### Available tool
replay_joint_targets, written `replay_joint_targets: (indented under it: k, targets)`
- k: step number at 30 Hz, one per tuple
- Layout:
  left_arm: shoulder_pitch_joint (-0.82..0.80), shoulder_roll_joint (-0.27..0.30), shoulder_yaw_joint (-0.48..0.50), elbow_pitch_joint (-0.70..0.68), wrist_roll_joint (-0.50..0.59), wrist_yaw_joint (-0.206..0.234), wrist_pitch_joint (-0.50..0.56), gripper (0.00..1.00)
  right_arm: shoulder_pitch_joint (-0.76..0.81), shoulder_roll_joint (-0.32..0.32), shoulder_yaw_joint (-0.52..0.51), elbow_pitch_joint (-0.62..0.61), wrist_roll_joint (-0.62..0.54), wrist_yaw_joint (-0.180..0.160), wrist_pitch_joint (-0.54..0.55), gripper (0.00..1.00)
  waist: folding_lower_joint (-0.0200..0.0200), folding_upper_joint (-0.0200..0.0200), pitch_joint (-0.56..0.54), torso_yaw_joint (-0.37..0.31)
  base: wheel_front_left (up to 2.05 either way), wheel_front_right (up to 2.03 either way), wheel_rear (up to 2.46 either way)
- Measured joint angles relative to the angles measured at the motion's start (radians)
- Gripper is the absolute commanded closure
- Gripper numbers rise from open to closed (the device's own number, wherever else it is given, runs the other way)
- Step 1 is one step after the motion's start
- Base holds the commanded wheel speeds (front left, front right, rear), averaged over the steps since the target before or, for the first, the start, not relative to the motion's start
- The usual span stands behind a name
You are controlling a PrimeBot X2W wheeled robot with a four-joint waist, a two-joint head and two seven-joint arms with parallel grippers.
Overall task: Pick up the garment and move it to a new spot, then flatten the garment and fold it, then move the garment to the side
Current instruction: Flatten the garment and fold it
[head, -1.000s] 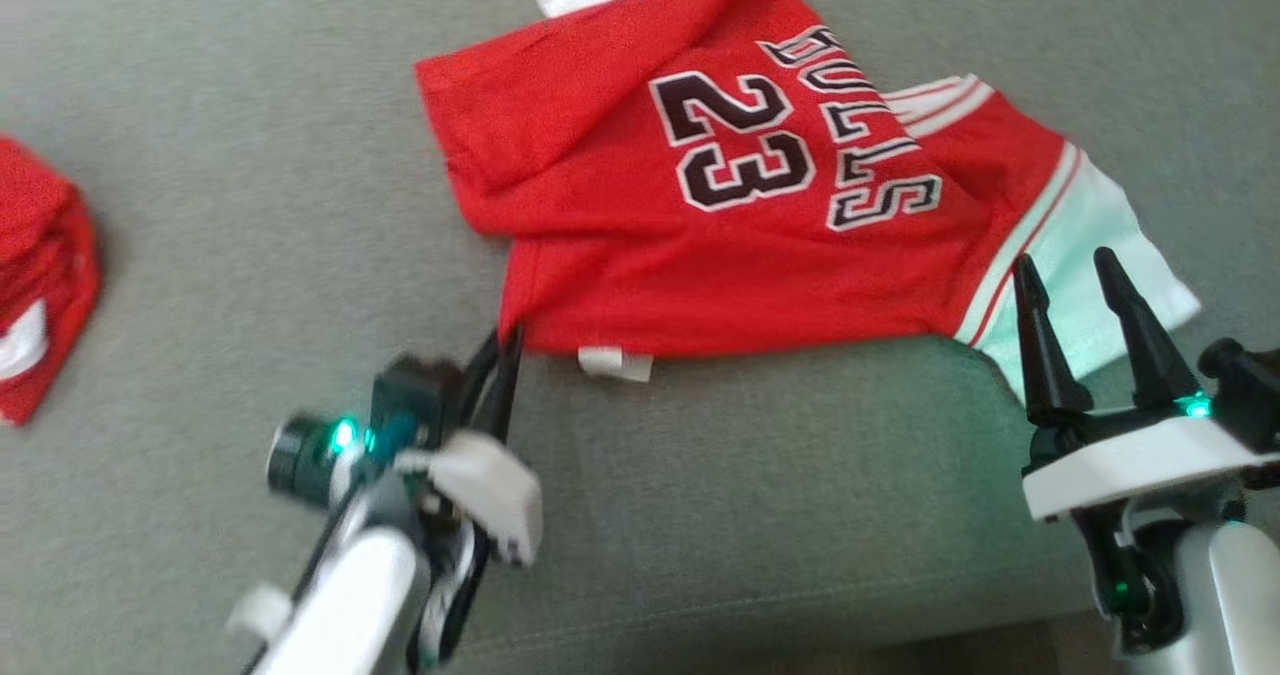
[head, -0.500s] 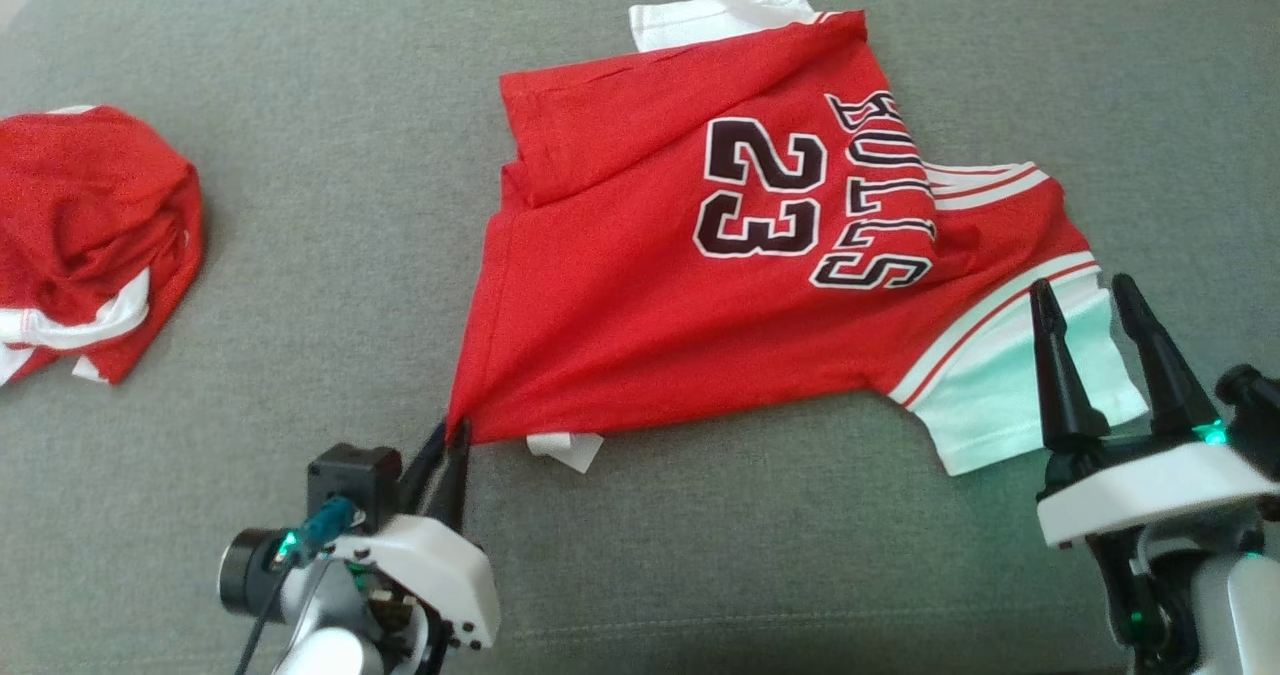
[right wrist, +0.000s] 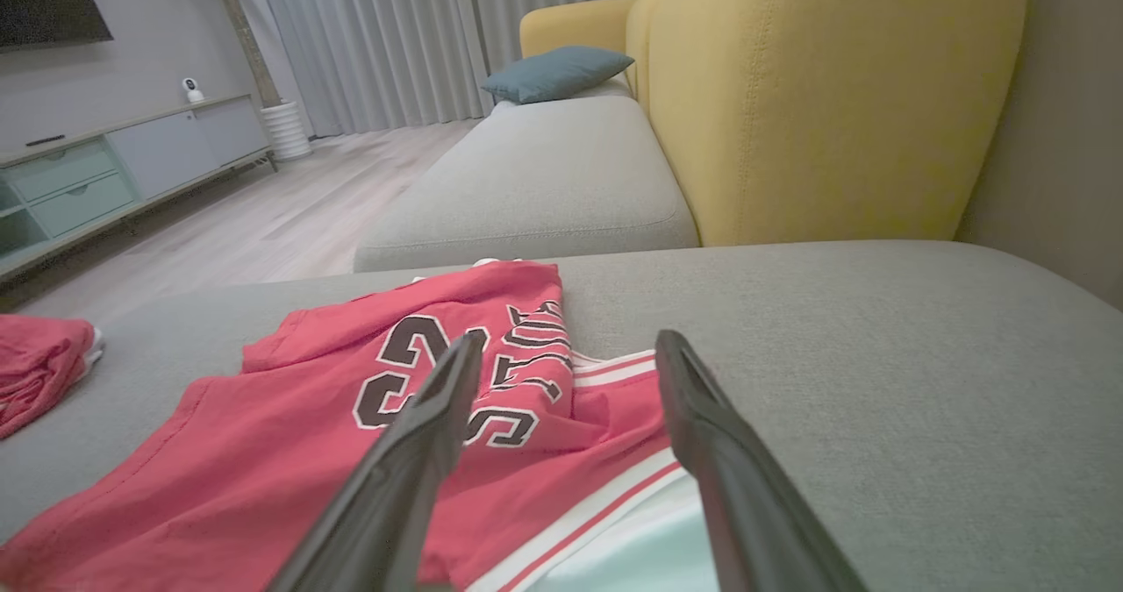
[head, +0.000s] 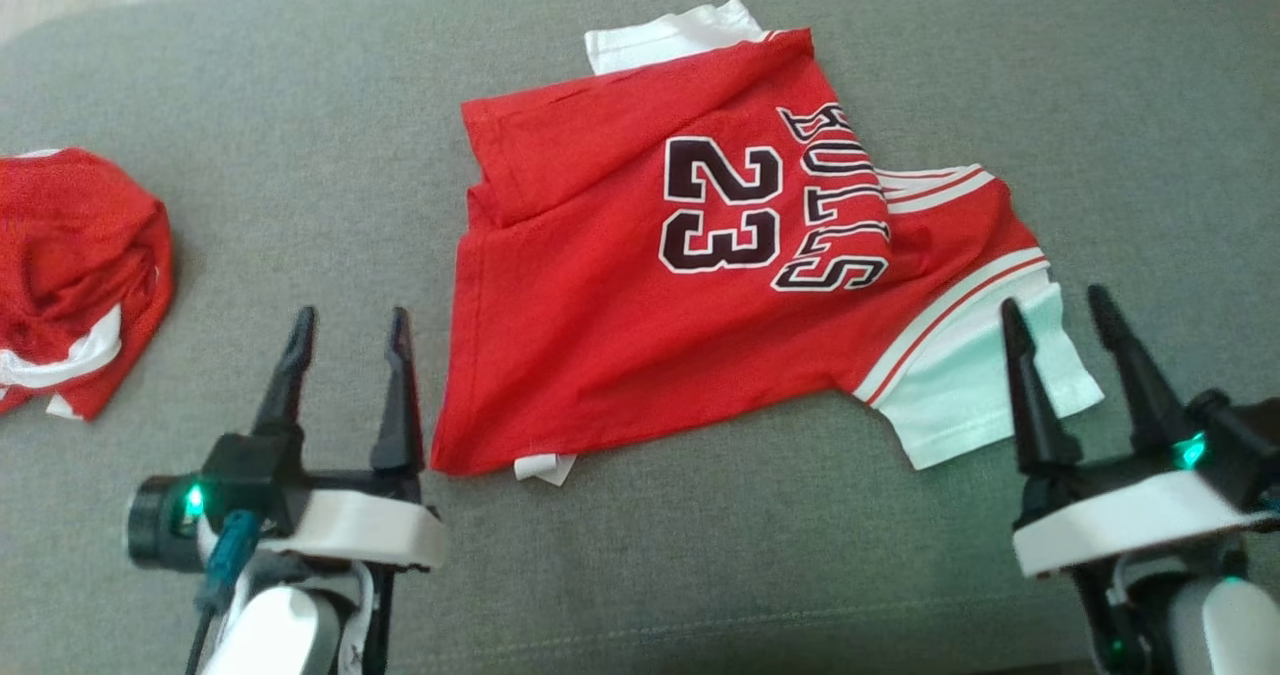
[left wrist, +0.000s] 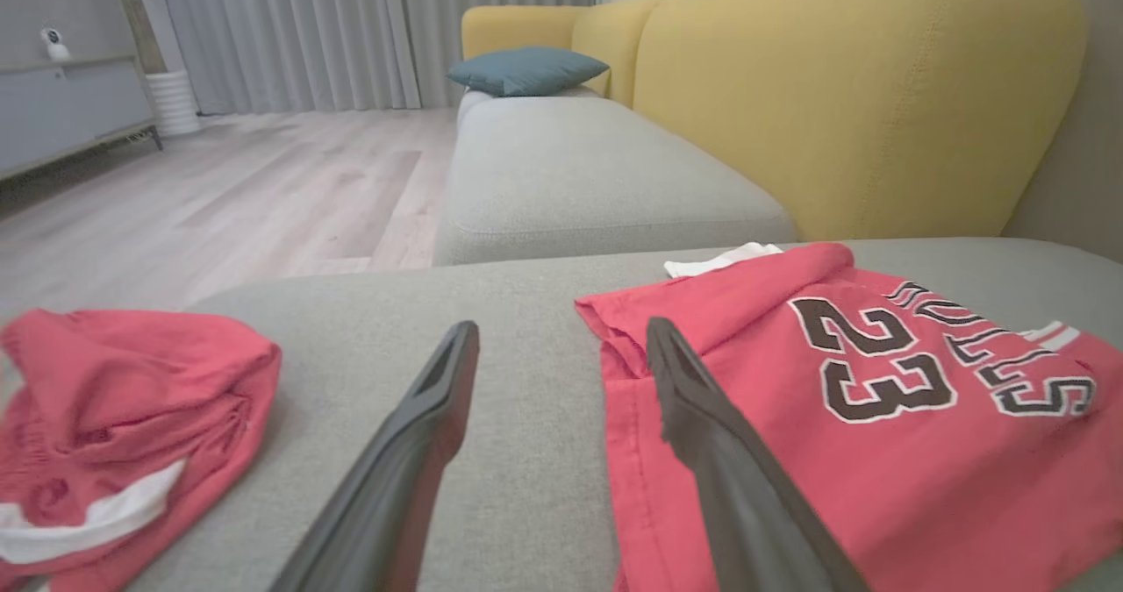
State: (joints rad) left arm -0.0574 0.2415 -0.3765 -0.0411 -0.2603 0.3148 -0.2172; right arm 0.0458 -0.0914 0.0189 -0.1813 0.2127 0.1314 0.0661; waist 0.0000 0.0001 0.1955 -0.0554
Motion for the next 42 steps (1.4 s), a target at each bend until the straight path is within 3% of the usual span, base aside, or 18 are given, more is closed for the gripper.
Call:
replay_joint_targets:
  k: [8, 20, 28, 35, 36, 37, 42]
  targets:
    - [0.025, 0.018, 0.004, -0.027, 0.028, 0.046, 0.013, 0.00, 0.011, 0.001, 0.027, -0.007, 0.003, 0.000, 0.000, 0.00, 0.0000, 0.0000, -0.020, -0.006, 0.00, 0.00, 0.00]
    - [0.037, 0.033, -0.003, -0.048, 0.032, 0.055, 0.042, 0.00, 0.012, 0.002, 0.033, -0.011, 0.005, 0.000, 0.002, 0.00, 0.0000, 0.0000, -0.012, 0.001, 0.00, 0.00, 0.00]
    - [0.030, 0.031, -0.084, 0.080, -0.021, -0.027, 0.231, 0.00, 0.011, 0.006, 0.034, -0.008, 0.008, 0.000, 0.003, 0.00, 0.0000, 0.0000, 0.016, -0.005, 0.00, 0.00, 0.00]
    - [0.020, 0.015, -0.094, 0.181, -0.076, -0.051, 0.296, 0.00, 0.011, 0.012, 0.034, 0.005, 0.018, 0.000, 0.004, 0.00, 0.0000, 0.0000, 0.040, -0.019, 0.00, 0.00, 0.00]
    - [0.013, 0.013, -0.094, 0.188, -0.077, -0.052, 0.296, 0.23, 0.011, 0.012, 0.033, 0.007, 0.018, 0.000, 0.004, 0.00, 0.0000, 0.0000, 0.042, -0.021, 0.00, 0.00, 0.00]
    - [0.005, 0.011, -0.094, 0.194, -0.078, -0.052, 0.295, 1.00, 0.010, 0.012, 0.031, 0.008, 0.019, 0.000, 0.004, 0.00, 0.0000, 0.0000, 0.045, -0.023, 0.00, 0.00, 0.00]
    - [-0.016, 0.011, -0.094, 0.206, -0.081, -0.066, 0.295, 1.00, 0.010, 0.012, -0.011, 0.042, 0.030, 0.000, 0.026, 0.00, 0.0000, 0.0000, 0.050, -0.029, 0.00, 0.00, 0.00]
